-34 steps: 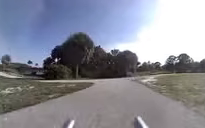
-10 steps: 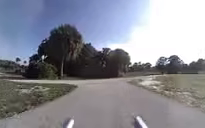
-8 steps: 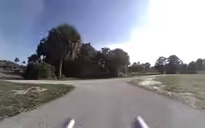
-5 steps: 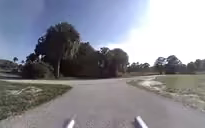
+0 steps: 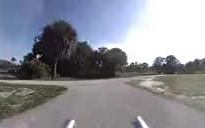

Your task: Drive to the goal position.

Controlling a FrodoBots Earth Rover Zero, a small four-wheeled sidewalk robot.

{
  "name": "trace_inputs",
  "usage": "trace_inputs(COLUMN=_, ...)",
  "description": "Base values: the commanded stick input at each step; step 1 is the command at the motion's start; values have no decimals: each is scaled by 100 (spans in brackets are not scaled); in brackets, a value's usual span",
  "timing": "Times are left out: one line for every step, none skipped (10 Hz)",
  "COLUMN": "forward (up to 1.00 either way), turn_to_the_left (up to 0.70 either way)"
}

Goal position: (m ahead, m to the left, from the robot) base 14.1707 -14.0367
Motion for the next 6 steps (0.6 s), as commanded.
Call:
trace_inputs(forward=70, turn_to_the_left=0)
trace_inputs(forward=70, turn_to_the_left=0)
trace_inputs(forward=70, turn_to_the_left=0)
trace_inputs(forward=70, turn_to_the_left=0)
trace_inputs(forward=70, turn_to_the_left=0)
trace_inputs(forward=70, turn_to_the_left=0)
